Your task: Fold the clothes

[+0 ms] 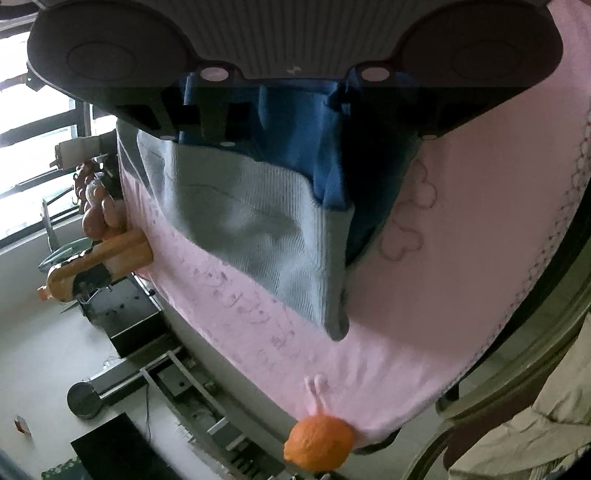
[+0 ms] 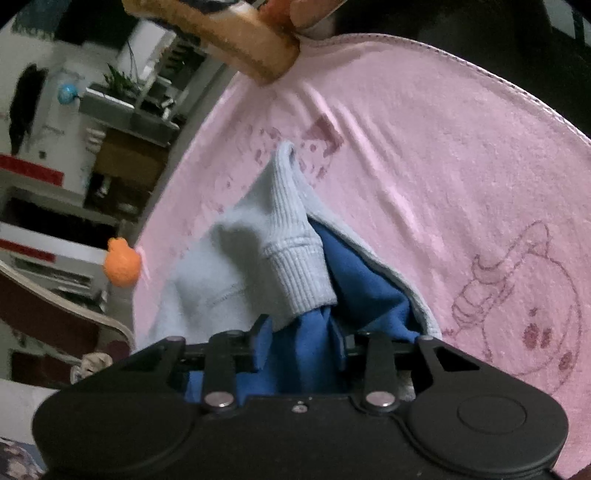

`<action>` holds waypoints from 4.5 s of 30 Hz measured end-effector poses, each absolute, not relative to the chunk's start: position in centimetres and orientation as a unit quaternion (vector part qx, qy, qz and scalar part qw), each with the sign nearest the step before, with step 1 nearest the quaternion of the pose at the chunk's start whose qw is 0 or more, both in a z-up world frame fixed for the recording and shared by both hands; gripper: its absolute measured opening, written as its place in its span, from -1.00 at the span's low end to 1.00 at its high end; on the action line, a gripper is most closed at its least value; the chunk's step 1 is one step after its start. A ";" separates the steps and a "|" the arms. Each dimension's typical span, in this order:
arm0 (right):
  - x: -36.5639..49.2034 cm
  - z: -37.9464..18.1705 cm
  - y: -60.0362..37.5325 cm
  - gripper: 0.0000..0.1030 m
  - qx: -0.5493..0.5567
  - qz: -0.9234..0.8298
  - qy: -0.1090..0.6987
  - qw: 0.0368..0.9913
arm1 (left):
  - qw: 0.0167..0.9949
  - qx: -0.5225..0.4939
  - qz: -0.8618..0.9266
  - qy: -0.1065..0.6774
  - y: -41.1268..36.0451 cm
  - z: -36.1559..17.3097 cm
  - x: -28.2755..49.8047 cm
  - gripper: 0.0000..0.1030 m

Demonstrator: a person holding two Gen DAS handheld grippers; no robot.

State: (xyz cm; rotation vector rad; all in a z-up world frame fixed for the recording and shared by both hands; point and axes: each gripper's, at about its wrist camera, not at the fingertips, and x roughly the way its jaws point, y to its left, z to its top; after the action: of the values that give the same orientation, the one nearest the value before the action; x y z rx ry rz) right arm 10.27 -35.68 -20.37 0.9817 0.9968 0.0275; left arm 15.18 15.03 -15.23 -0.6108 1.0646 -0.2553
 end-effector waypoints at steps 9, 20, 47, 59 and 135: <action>11.1 -20.2 -33.9 -0.84 0.372 0.005 0.500 0.782 | 0.819 -0.241 -0.092 0.512 13.6 -15.7 15.2 -0.93; 9.5 -14.5 -37.6 -0.85 0.518 0.075 0.335 0.784 | 0.837 -0.338 -0.124 0.413 14.8 -9.2 13.7 -0.94; 8.1 -13.7 -38.1 -0.15 0.380 -0.012 0.365 0.849 | 0.904 -0.150 -0.004 0.399 13.0 -7.0 6.0 -0.63; 17.5 -8.5 -31.1 -0.68 0.366 0.100 0.322 0.867 | 0.916 -0.074 -0.065 0.390 9.1 -6.9 19.0 -0.62; 11.9 -19.5 -31.3 -0.69 0.514 0.102 0.394 0.755 | 0.910 -0.009 -0.048 0.412 5.1 -15.0 12.8 -0.49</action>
State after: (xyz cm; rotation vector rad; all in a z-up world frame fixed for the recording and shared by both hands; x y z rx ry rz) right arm 11.87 -31.28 -19.45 1.1208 0.8593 0.2227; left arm 12.76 5.12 -15.04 -0.0192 0.8503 -0.0995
